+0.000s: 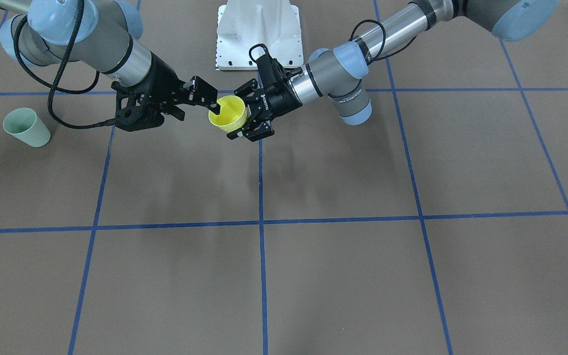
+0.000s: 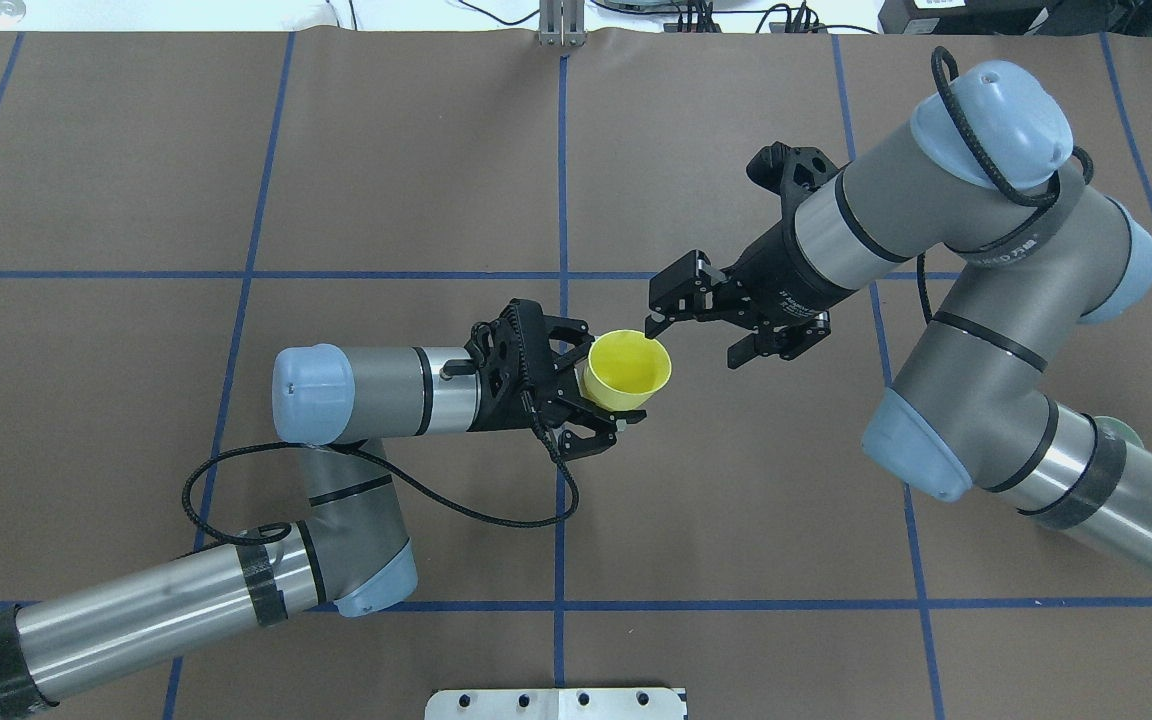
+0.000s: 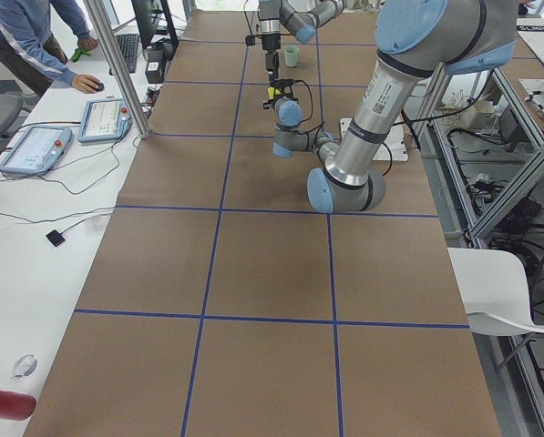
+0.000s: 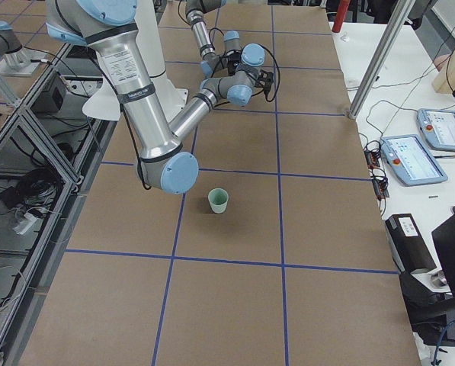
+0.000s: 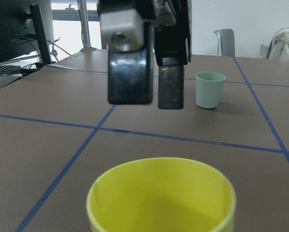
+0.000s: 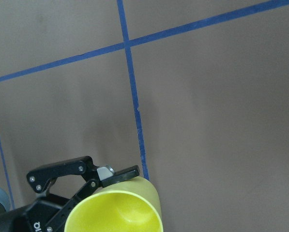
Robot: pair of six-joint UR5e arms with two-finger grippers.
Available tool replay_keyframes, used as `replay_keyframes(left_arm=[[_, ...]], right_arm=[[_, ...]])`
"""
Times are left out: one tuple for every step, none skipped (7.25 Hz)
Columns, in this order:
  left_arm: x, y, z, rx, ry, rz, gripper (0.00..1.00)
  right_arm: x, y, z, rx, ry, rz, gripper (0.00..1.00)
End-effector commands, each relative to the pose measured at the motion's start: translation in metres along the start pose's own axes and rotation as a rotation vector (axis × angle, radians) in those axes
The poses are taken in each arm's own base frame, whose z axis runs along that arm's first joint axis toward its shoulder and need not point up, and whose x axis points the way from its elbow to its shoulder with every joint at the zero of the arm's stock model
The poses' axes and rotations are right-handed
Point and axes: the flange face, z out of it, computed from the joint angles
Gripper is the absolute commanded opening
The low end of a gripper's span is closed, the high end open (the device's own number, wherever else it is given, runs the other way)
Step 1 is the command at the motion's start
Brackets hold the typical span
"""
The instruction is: Transfer and stack yellow cup on green cup
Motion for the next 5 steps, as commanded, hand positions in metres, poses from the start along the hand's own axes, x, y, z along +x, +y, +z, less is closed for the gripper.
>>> replay_keyframes(left_arm=[[0.001, -0.006, 0.000, 0.012, 0.001, 0.001, 0.00], [0.002, -0.008, 0.001, 0.015, 0.002, 0.002, 0.00], [0.002, -0.010, 0.001, 0.017, 0.003, 0.003, 0.00], [0.002, -0.010, 0.001, 0.017, 0.003, 0.003, 0.00], [0.003, -0.011, 0.002, 0.019, 0.005, 0.001, 0.00]], right_arm=[[0.000, 0.007, 0.008, -0.016, 0.004, 0.003, 0.99], [-0.003, 0.012, 0.011, -0.025, 0.003, 0.028, 0.99], [-0.004, 0.018, 0.018, -0.040, 0.006, 0.028, 0.98], [-0.002, 0.019, 0.018, -0.043, 0.007, 0.038, 0.93], [-0.003, 0.019, 0.018, -0.044, 0.007, 0.041, 0.82]])
